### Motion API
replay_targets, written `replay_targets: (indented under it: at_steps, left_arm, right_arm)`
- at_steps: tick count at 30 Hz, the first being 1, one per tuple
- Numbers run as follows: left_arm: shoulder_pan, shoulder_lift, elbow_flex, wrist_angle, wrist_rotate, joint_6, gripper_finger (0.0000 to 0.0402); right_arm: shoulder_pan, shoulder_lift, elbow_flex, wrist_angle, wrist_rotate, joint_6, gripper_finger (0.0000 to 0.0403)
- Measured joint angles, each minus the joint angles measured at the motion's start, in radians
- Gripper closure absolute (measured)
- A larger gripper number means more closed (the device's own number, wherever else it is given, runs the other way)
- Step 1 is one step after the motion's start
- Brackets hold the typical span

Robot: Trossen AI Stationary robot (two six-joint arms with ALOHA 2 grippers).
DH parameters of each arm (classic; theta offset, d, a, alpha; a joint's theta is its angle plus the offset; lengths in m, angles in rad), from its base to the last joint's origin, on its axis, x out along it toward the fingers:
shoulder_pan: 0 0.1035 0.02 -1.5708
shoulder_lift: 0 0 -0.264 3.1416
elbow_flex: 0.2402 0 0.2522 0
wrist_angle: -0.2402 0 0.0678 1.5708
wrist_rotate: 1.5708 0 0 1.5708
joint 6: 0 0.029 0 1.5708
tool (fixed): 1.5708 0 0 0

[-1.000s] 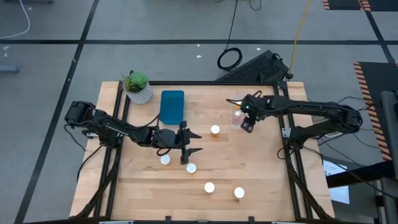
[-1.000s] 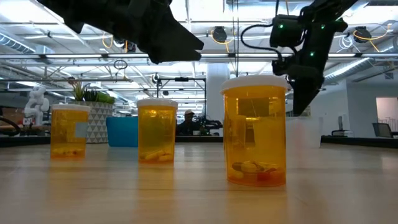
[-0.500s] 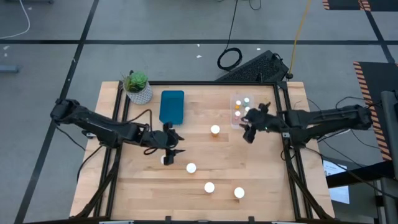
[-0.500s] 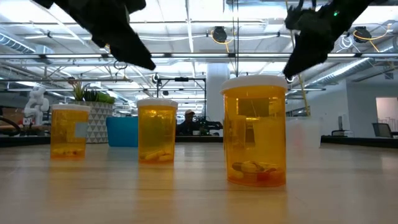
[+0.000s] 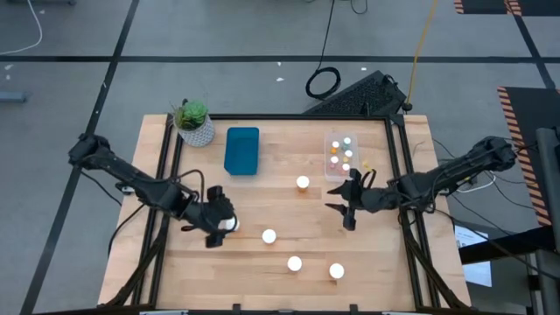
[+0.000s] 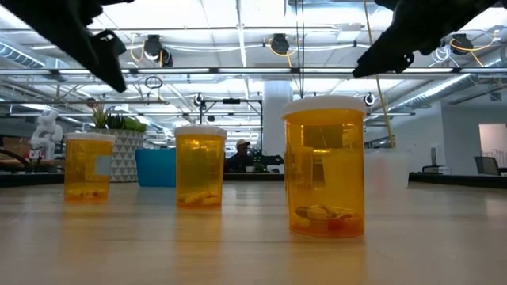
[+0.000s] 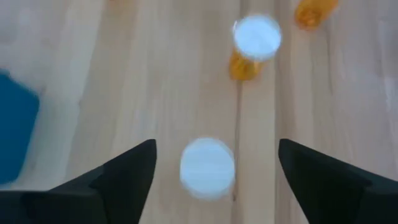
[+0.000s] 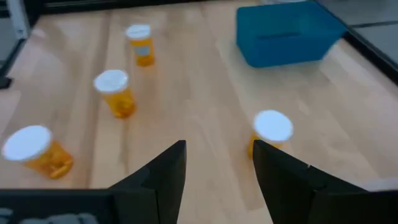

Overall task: Pick and place medicine bottles into bin by pill shape (circle, oval)
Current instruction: Put the large orange pill bottle into the blue bin

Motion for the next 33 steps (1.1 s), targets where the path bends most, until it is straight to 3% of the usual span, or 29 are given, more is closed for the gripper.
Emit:
replay_targets:
  at_steps: [9,26,33]
  left_arm:
    - [-0.045,0.108,0.008,-0.069,0.026,-0.011,0.0057]
    - [0.078,0.254,0.008,-0.013,0.143,0.188,0.0067]
    - [0.090,0.274,0.008,-0.010,0.151,0.207,0.0117]
  right_arm:
    - [0.006,-0.002,0.000,0.006,-0.004,-0.005,0.0222]
    - [0.006,-0.001,0.000,0.006,-0.007,-0.031,0.0222]
    - [0.006,-0.002,0.000,0.005,-0.008,-0.031,0.0222]
